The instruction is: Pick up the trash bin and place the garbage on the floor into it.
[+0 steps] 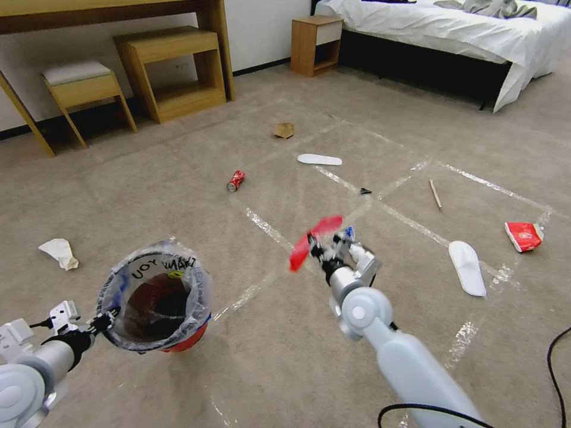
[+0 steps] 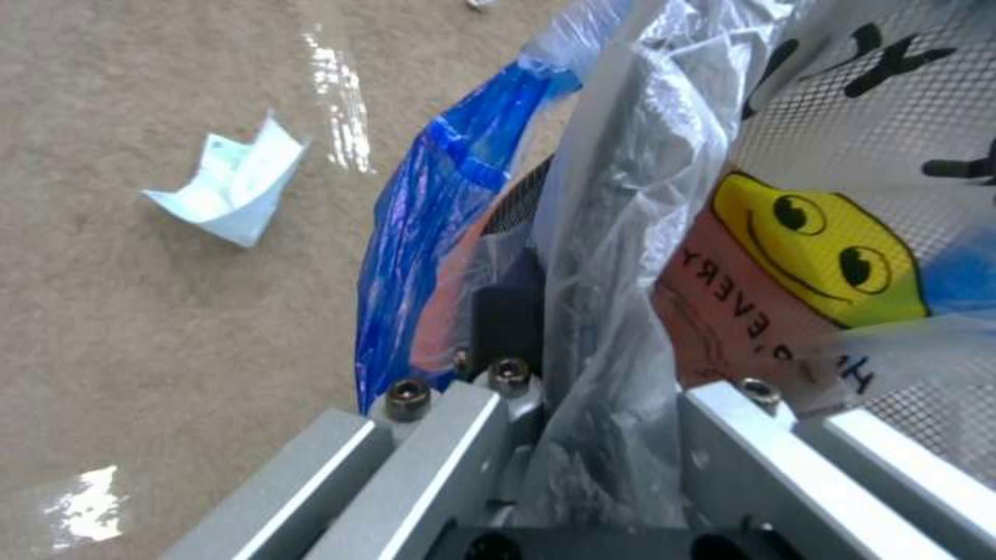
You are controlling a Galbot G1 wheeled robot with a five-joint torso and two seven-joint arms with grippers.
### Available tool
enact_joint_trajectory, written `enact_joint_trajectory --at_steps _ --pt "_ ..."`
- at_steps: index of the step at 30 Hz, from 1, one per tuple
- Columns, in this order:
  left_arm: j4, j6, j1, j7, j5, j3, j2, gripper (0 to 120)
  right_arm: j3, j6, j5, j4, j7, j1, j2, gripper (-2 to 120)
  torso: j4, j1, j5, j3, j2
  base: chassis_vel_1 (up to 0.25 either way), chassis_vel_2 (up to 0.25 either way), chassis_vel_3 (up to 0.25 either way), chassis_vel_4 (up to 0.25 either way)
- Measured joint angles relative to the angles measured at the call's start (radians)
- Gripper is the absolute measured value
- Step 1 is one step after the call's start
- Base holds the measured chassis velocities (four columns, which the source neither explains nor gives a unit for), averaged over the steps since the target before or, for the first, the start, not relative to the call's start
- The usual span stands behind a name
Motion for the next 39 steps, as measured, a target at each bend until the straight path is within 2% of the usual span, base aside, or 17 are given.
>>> enact_joint_trajectory --at_steps 1,2,5,11,19,26,39 --pt "-0.007 0.002 0.002 -0.002 -0.008 0.002 0.004 0 -0.026 0.028 0.016 0.034 -0.022 0.028 -0.039 0 0.0000 0.000 -0.0002 0.000 0.000 0.000 0.000 0.000 0.000" --pt "-0.007 0.002 0.002 -0.002 -0.008 0.002 0.004 0 -0.026 0.028 0.016 0.034 -0.022 0.028 -0.039 0 0.0000 0.000 -0.0002 0.000 0.000 0.000 0.000 0.000 0.000" --pt "-0.028 0.008 0.010 -0.006 -0.019 0.013 0.011 0 -0.095 0.095 0.043 0.098 -0.085 0.115 -0.113 0 0.0000 0.000 -0.0001 0.000 0.000 0.000 0.000 0.000 0.000" --pt "-0.056 0.015 0.014 -0.013 -0.034 0.026 0.016 0 -0.206 0.172 0.083 0.141 -0.173 0.257 -0.148 0 0.0000 0.000 -0.0003 0.000 0.000 0.000 0.000 0.000 0.000" --pt "-0.086 0.019 0.018 -0.027 -0.067 0.013 0.028 0 -0.404 0.223 0.084 0.079 -0.279 0.414 -0.118 0 0.0001 0.000 -0.0002 0.000 0.000 0.000 0.000 0.000 0.000" --pt "-0.119 0.020 0.024 -0.032 -0.081 0.000 0.026 0 -0.575 0.249 0.031 0.004 -0.356 0.550 -0.070 0 0.0001 0.000 -0.0004 0.000 0.000 0.000 0.000 0.000 0.000" --pt "-0.158 0.019 0.045 -0.034 -0.088 -0.025 0.011 0 -0.706 0.266 -0.079 -0.074 -0.393 0.630 -0.025 0 -0.0001 0.000 -0.0003 0.000 0.000 0.000 0.000 0.000 0.000"
